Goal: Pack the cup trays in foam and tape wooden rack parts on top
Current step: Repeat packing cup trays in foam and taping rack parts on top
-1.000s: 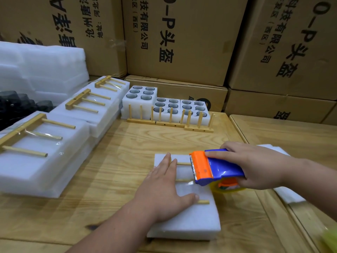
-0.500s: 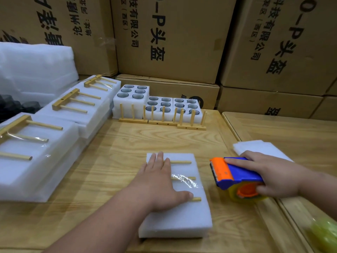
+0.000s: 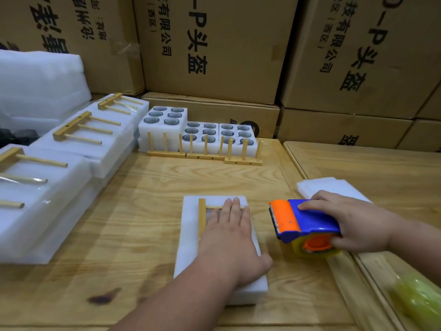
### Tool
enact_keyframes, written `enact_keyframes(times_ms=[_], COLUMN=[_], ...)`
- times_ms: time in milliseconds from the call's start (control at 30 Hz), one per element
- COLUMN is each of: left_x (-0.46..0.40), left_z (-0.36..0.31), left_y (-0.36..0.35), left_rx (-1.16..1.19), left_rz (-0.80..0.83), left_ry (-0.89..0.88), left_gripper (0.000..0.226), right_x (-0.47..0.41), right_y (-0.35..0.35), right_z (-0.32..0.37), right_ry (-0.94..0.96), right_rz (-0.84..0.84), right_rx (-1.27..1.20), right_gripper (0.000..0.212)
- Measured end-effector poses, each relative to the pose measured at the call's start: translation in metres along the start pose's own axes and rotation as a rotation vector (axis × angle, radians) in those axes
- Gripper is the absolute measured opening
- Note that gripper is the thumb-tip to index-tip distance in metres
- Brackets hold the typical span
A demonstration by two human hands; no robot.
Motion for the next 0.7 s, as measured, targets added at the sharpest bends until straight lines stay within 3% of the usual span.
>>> enact_keyframes(times_ms=[200, 400, 600, 700], left_x=[0.000, -0.002, -0.002, -0.001], left_z=[-0.002, -0.002, -0.002, -0.002], left_y=[0.001, -0.001, -0.003, -0.002], left_rx=[0.003, 0.003, 0.005, 0.009], left_rz=[0.014, 0.009, -0.012, -0.013], left_ry=[-0.019, -0.027, -0.032, -0.035], left_gripper=[0.104, 0.103, 0.102, 0.102], right_x=[0.005, 0.021, 0.012, 0.001], right_y=[0.006, -0.006, 0.008, 0.012], right_z=[-0.003, -0.010, 0.007, 0.020], right_ry=[-0.005, -0.059, 0.008, 0.048], right_rz=[0.033, 0.135, 0.086, 0.169], right_rx=[0.009, 0.031, 0.172, 0.217], right_gripper=[0.086, 0.081, 0.072, 0.075])
Point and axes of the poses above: each hand's wrist, its own x-axis away from the middle knuckle, its own y-axis out of the back of the hand, z = x × y, the point moved 6 cm from there along -x, towards the middle knuckle, and after that the axes turned 14 degrees about x, right-handed, at the moved point
